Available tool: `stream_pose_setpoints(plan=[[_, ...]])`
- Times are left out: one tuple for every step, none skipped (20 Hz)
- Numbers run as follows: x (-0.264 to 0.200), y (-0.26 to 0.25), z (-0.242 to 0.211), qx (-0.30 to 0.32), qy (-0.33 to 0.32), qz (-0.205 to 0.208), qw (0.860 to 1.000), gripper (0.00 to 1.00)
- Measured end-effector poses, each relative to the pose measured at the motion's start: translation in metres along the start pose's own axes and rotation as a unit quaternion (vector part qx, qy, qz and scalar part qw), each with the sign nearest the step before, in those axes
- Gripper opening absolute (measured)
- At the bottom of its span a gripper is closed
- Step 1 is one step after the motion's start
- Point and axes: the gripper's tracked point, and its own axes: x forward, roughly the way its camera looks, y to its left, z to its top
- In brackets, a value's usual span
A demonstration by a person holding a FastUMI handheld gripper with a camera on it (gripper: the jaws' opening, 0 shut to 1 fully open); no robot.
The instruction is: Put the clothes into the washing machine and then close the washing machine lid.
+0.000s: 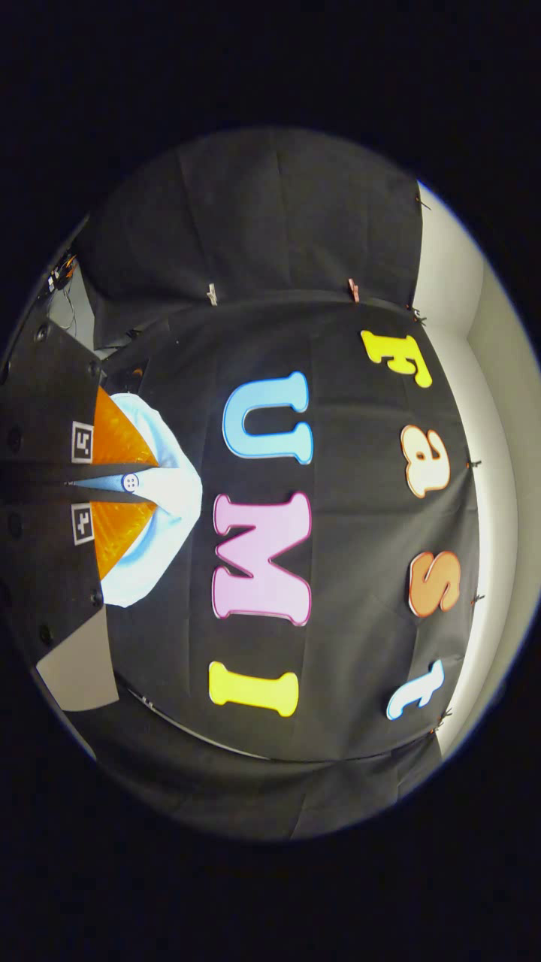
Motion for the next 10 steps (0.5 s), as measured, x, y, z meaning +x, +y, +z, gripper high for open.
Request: stream_pose_setpoints(plan=[[0.006, 0.015, -0.006, 0.001, 0.006, 0.011, 1.0, 0.05], [0.013, 0.029, -0.013, 0.002, 0.013, 0.022, 1.0, 0.05], [0.019, 0.043, -0.021, 0.002, 0.022, 0.032, 0.999, 0.05], [0.027, 0.055, -0.028, 0.001, 0.03, 0.041, 0.999, 0.05], [0.034, 0.067, -0.037, -0.002, 0.037, 0.05, 0.998, 0.05], [0.042, 0.078, -0.045, -0.006, 0.044, 0.056, 0.997, 0.05], [0.051, 0.088, -0.055, -0.01, 0.052, 0.062, 0.997, 0.05], [0.058, 0.099, -0.066, -0.011, 0.06, 0.07, 0.996, 0.05], [0.065, 0.108, -0.077, -0.011, 0.067, 0.077, 0.995, 0.05], [0.073, 0.116, -0.09, -0.011, 0.075, 0.082, 0.994, 0.05]])
